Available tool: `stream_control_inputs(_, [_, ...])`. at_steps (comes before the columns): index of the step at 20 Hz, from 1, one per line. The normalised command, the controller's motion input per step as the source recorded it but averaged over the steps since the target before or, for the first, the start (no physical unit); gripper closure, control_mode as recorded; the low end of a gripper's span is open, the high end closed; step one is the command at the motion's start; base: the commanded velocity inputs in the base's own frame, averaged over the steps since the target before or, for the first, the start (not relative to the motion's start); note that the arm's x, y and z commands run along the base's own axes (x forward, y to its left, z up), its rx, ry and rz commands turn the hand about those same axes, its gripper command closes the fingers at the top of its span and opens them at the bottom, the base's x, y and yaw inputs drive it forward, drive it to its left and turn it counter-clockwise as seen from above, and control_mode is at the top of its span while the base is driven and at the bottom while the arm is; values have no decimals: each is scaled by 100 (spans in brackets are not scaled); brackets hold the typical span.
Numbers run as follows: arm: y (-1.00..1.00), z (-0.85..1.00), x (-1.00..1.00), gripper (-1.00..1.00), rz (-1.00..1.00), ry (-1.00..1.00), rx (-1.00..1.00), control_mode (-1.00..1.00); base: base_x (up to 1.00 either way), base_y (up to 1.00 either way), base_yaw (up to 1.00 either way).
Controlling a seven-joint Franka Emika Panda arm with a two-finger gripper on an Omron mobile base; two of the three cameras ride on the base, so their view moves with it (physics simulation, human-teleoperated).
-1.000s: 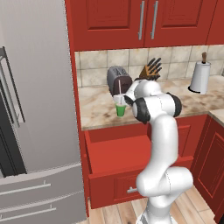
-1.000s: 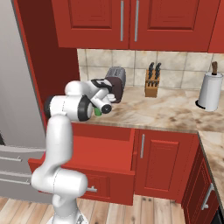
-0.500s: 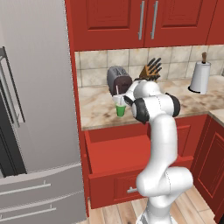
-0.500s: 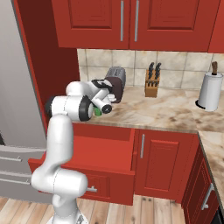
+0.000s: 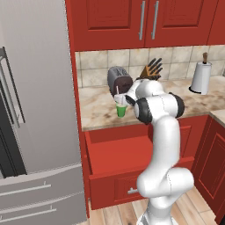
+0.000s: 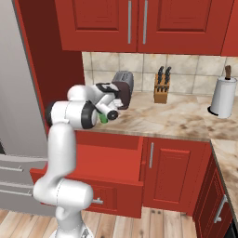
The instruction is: Pick up the straw from the left drawer and put it inside the smoothie cup.
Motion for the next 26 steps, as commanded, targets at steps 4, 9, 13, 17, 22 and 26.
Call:
stream_control_inputs(4, [0,80,-43,-100,0,-2,0,-100,0,0,0])
stream_control_inputs(9, [-13,65,-65,-100,-1,0,0,-100,0,0,0])
stream_control_inputs(13, [-36,42,-78,-100,-4,2,0,-100,0,0,0])
stream_control_inputs(17, [-51,17,-86,-100,-4,0,0,-100,0,0,0])
stream_control_inputs(22, [-47,0,-98,-100,-4,0,-3,-100,0,0,0])
stream_control_inputs(26, [-32,0,-100,-100,-2,0,-12,-100,0,0,0])
